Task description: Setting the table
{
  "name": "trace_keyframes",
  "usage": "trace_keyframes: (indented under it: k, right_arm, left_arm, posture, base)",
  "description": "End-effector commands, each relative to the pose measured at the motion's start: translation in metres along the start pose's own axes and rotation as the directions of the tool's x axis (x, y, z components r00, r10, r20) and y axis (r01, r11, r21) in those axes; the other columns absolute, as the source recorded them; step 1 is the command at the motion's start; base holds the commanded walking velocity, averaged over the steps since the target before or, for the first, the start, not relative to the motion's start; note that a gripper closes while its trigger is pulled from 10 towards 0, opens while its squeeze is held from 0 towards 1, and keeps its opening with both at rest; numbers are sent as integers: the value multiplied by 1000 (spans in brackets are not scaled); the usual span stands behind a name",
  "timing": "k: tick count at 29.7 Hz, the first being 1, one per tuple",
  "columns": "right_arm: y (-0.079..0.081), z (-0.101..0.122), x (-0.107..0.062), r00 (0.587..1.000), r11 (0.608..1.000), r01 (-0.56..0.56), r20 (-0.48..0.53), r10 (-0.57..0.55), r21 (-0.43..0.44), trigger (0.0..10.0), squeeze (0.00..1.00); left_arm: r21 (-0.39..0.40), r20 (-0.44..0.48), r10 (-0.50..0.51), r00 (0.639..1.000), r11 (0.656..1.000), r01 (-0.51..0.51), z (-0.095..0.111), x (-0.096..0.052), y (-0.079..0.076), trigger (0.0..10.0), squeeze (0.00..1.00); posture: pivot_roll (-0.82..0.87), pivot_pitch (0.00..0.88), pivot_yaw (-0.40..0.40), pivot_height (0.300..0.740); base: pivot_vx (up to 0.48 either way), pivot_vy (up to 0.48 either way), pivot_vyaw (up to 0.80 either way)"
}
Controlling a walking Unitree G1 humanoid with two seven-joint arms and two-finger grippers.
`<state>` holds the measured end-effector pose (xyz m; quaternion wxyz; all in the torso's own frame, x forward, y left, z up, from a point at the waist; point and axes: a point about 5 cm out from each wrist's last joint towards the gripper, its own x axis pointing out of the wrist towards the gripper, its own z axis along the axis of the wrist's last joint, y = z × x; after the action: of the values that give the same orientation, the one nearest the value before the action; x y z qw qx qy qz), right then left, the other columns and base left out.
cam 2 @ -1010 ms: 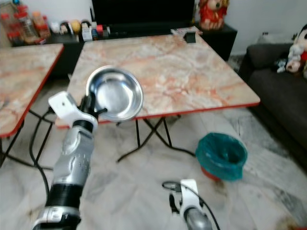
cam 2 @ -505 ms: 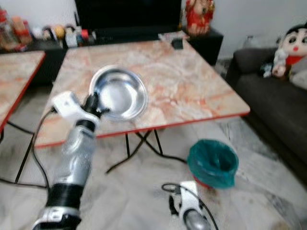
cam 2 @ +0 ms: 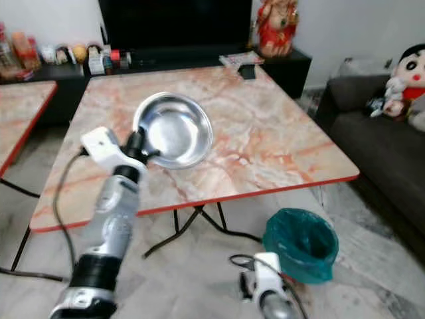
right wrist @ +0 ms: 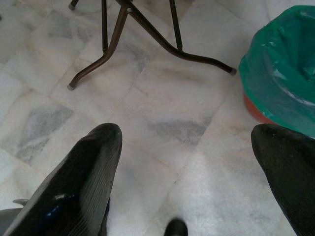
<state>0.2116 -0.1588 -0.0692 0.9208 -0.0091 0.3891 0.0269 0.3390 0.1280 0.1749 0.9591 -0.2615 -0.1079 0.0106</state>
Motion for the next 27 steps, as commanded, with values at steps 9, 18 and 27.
trace_keyframes:
  k: [9, 18, 27]
  right_arm:
    - [-9, -1, -1, 1000, 1000, 24, -7, -24, -6, 10000, 0]
    - [-8, 0, -1, 1000, 1000, 19, -8, -19, -13, 10000, 0]
    - [-7, 0, 0, 1000, 1000, 20, -9, -20, -9, 10000, 0]
  left_arm:
    - [-26, -55, -104, 993, 994, 103, -10, -3, -19, 10000, 0]
    - [-48, -268, -327, 906, 944, 326, -46, -22, -37, 10000, 0]
    - [-85, -332, -369, 868, 928, 362, -54, -29, -43, 10000, 0]
  posture:
    - [25, 0, 16, 736]
    - [27, 0, 18, 736]
    - [26, 0, 24, 736]
  base:
    - [388, 0, 0]
    - [238, 0, 0]
    - [0, 0, 0]
